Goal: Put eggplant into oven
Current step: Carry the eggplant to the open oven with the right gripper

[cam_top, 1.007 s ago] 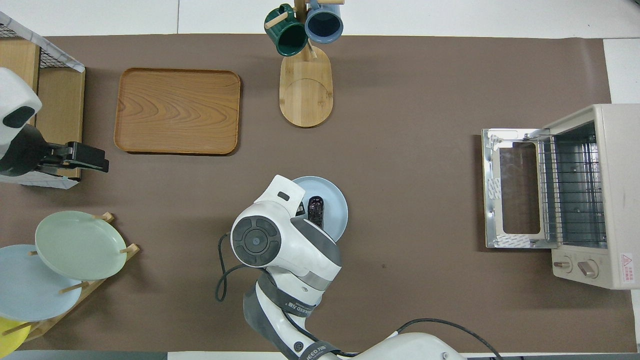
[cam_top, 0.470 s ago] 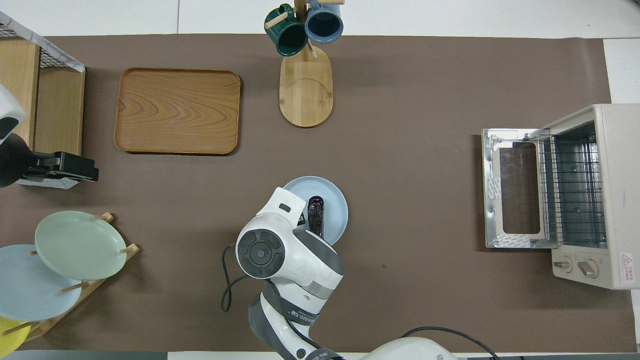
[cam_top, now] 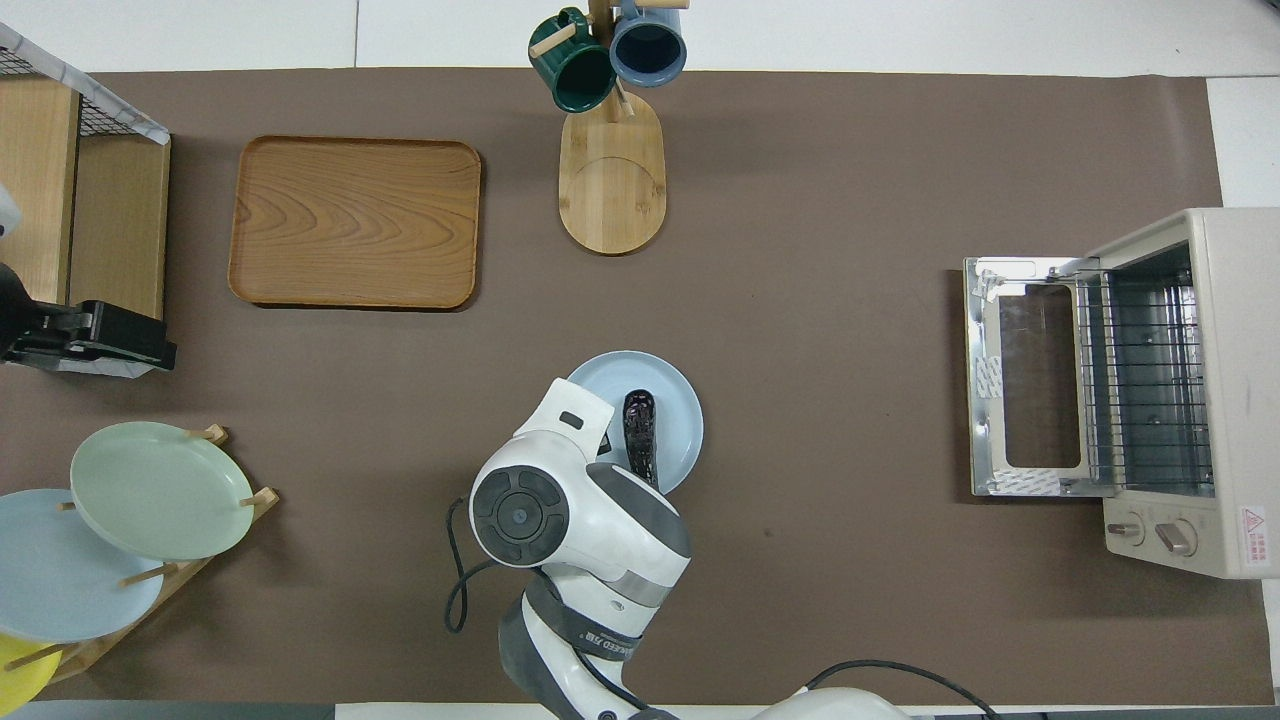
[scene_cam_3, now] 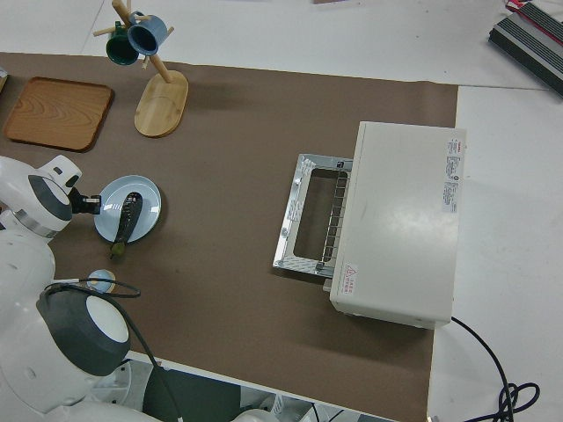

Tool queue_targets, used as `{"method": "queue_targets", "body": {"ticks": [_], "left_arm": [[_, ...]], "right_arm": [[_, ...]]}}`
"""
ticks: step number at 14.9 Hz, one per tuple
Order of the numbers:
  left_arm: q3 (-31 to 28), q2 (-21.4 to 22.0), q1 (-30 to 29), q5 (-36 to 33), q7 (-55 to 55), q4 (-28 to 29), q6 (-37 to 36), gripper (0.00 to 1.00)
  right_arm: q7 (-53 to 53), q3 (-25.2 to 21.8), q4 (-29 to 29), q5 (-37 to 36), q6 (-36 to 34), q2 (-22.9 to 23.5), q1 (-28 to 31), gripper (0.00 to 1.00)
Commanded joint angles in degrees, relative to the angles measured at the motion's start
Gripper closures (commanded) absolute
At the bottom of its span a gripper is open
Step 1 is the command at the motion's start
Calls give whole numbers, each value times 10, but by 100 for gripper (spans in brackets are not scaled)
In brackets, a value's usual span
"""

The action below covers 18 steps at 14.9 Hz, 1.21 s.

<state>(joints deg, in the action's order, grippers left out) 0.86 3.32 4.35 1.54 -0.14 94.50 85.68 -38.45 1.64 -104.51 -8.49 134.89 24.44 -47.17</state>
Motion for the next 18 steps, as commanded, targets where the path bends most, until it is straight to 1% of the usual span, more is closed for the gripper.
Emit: {"method": "queue_targets", "body": {"ticks": [1,2,3,4,5,7,9,10,11,14,18], "left_arm": [[-1,-5,10,-13,1,2,-2,0],[-1,-9,9,-13,1,-1,-3,0],[-1,-10,9,-13,1,-6,-4,0],[-1,-10,9,-13,1,-9,-5,0],[-1,-11,9,-13,1,-9,-4,0],[-2,-11,9,-8,-6,-10,1,0],[-3,-10,9,-7,-7,-10,6,0],[-2,-10,9,-7,-7,-10,10,0],[-3,-11,10,-7,-7,-11,12,0],[-2,-10,6,-7,-7,-11,15,0],[-2,-9,5,-6,-7,-10,15,0]], "right_arm": [[5,2,62,-33,-108,-4,10,100],[5,-1,76,-44,-141,-11,16,100],[10,-1,72,-48,-161,-33,30,100],[13,-3,55,-48,-183,-57,40,100],[12,-5,24,-54,-194,-89,53,100],[22,-2,-30,-65,-202,-155,122,100],[83,-2,-74,-65,-225,-201,161,100],[98,-3,-92,-65,-236,-215,181,100],[115,-2,-109,-65,-238,-223,210,100],[248,-1,-114,-65,-240,-227,306,100],[369,-1,-135,-57,-241,-243,398,100]]}}
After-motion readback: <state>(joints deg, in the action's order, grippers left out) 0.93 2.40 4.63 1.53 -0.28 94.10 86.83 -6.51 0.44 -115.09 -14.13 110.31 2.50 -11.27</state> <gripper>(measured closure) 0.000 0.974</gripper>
